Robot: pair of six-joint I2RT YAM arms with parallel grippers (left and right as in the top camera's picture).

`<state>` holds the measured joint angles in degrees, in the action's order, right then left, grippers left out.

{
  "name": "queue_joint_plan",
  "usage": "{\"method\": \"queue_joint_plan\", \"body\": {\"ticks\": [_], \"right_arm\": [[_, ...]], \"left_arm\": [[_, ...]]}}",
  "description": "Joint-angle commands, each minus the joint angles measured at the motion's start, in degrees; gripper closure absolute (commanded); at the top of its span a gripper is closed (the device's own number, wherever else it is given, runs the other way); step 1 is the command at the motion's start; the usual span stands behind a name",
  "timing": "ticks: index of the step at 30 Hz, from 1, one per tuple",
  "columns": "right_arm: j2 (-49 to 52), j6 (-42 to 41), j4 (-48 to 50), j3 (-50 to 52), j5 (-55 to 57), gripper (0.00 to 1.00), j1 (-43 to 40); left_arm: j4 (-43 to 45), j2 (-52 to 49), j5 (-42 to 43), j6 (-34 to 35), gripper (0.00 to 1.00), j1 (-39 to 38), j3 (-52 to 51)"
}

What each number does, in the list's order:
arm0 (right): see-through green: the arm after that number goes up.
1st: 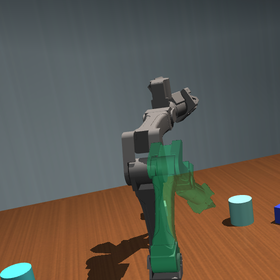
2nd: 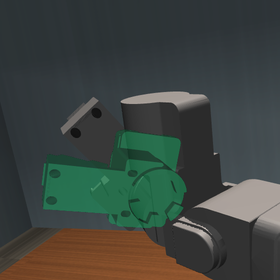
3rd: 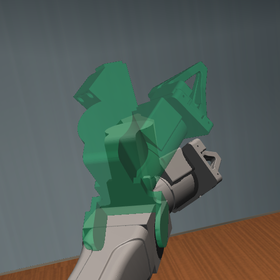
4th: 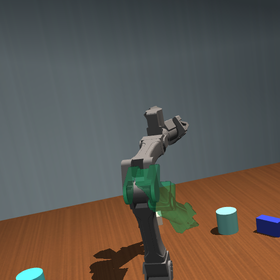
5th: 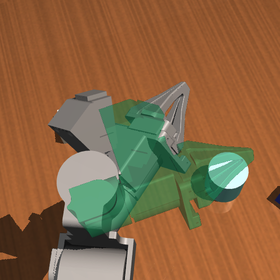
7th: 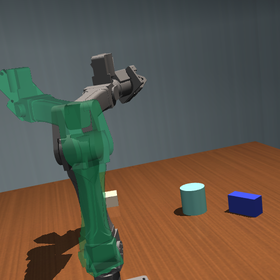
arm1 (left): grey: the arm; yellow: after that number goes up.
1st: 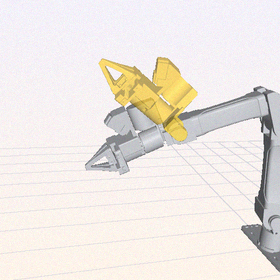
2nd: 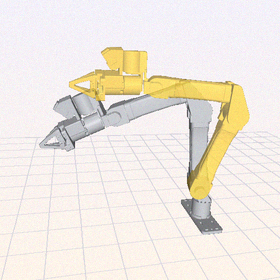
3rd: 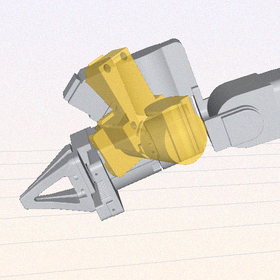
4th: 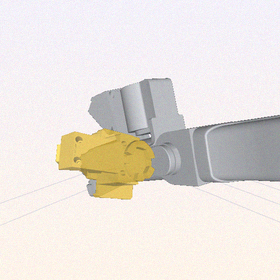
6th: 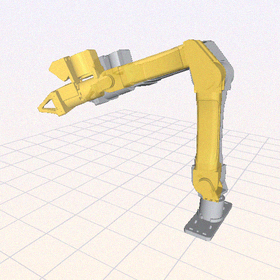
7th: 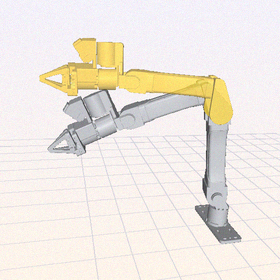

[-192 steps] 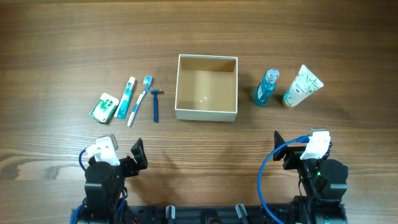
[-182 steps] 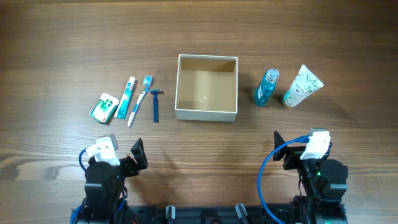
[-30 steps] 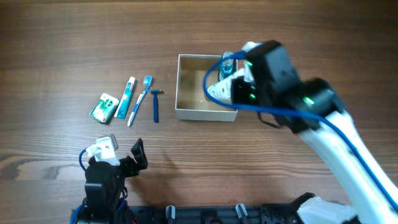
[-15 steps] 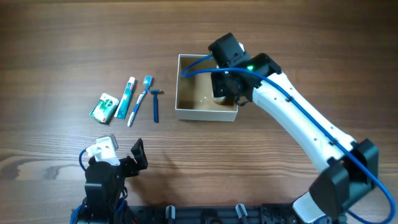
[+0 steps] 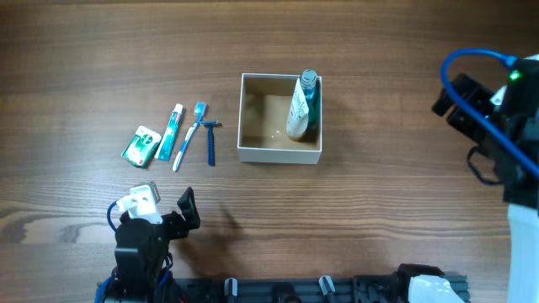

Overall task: Pack container
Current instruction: 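Place the Pantene tube into the box beside the bottle, then raise the right arm aside and reach the left gripper to the soap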

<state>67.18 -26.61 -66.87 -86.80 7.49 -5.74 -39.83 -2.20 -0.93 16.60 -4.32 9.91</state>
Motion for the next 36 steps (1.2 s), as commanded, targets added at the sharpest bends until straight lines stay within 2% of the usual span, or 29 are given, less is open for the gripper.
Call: {"method": "queue_joint_plan", "body": {"ticks": [1,2,4,6,8,10,12,14,15,16,19,24,27,32,36], "right_arm": [[2.95,-0.39,-0.17,-0.13,-3.93,0.00,-1.25],[4.07,-0.42,-0.17,-0.13,-3.93,0.00,-1.25],[5.66,-0.39,-0.31,-0.13,-3.93,0.00,-1.25],[7.13,-0.39,-0.31,-0.13,-3.93,0.00,-1.25],[8.52,-0.39,-0.28,-0.13,-3.93,0.00,-1.25],[9.62,-0.42,-0.24,-0.13,-3.93,0.00,-1.25],[10.69,-0.42,0.02,-0.13,-3.93,0.00,-1.25],[11.56,-0.42,0.02,-0.13,-3.93,0.00,-1.25],[11.85,-0.44,0.02,-0.13,-3.93,0.00,-1.25],[12.39,-0.42,0.02,-0.13,-3.96,0.00,-1.25],[12.68,-0.42,0.02,-0.13,-3.93,0.00,-1.25],[12.76,-0.42,0.02,-0.13,-3.93,0.00,-1.25],[12.76,-0.42,0.04,-0.13,-3.93,0.00,-1.25],[12.76,-0.42,0.02,-0.13,-3.93,0.00,-1.25],[12.76,-0.44,0.02,-0.13,-3.93,0.00,-1.25]], "left_arm": [[3.37,0.31,0.76,-0.72,0.00,0.42,-0.76],[6.86,0.31,4.57,0.00,0.00,0.42,-0.76],[13.70,0.31,15.32,7.76,0.00,0.42,-0.76],[16.59,0.31,20.24,11.10,0.00,0.42,-0.76],[19.08,-0.09,19.45,10.91,0.00,0.44,0.76],[16.37,-3.28,15.43,10.91,0.00,0.48,4.66],[11.23,-13.64,11.13,9.88,0.00,0.48,13.94],[5.79,-25.00,9.33,2.89,0.00,0.48,26.25],[2.89,-30.71,5.31,-0.31,0.00,0.48,33.20],[-1.53,-41.16,-4.61,-4.44,0.00,0.48,44.11],[-8.31,-57.44,-6.67,-12.31,0.00,1.92,56.63],[-11.32,-79.60,-6.21,-20.98,0.00,9.25,57.92],[-10.54,-89.46,-6.25,-30.03,0.05,10.12,57.92],[-6.67,-98.62,-7.93,-42.07,0.07,11.47,57.88],[-3.17,-100.69,-7.63,-42.77,0.11,15.15,57.88]]}}
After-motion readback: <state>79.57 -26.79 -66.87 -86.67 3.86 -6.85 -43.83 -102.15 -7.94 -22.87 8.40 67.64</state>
